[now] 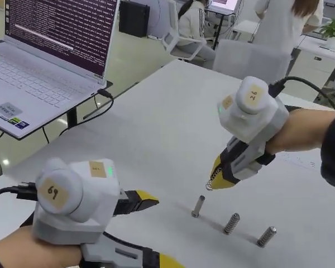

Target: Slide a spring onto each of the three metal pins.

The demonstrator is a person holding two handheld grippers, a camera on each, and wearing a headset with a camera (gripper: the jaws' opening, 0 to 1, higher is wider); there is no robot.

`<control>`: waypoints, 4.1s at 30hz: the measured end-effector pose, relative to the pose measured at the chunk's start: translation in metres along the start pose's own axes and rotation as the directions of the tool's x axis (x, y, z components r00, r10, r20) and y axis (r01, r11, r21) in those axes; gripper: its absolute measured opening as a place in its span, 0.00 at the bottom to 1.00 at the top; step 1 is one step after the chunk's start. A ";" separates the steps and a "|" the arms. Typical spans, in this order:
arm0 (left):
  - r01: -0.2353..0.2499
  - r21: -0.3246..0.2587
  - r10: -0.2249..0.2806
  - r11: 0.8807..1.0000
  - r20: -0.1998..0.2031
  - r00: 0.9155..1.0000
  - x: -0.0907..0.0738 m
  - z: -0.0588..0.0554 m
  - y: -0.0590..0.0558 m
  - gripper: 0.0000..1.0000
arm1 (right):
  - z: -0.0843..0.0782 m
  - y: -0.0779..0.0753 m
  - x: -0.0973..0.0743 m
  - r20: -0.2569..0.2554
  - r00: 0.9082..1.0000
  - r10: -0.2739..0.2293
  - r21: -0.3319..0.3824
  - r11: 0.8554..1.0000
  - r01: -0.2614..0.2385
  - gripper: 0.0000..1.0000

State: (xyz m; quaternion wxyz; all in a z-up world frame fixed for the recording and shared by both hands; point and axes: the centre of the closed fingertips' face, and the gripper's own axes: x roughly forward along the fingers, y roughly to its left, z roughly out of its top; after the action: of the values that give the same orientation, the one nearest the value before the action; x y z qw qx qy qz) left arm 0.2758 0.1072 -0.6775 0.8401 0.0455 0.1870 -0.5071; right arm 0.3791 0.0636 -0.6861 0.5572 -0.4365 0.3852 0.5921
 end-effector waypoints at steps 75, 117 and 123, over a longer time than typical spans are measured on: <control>0.002 -0.032 -0.002 0.999 0.020 1.000 0.003 0.000 0.000 0.63 | -0.026 -0.010 0.062 -0.110 0.993 0.050 -0.018 0.999 -0.052 0.08; -0.004 -0.031 0.004 1.000 0.006 1.000 0.004 -0.001 0.001 0.62 | -0.034 -0.001 0.095 -0.107 0.993 0.046 0.021 0.999 -0.044 0.21; -0.007 -0.029 0.007 1.000 0.003 1.000 0.003 0.000 0.002 0.62 | -0.034 -0.002 0.088 -0.070 0.997 0.030 0.057 0.998 -0.026 0.27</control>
State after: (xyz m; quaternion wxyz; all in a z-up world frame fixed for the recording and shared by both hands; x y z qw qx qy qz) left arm 0.2786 0.1059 -0.6792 0.8427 0.0333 0.1927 -0.5016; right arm 0.3837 0.0602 -0.7803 0.5468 -0.4361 0.4273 0.5730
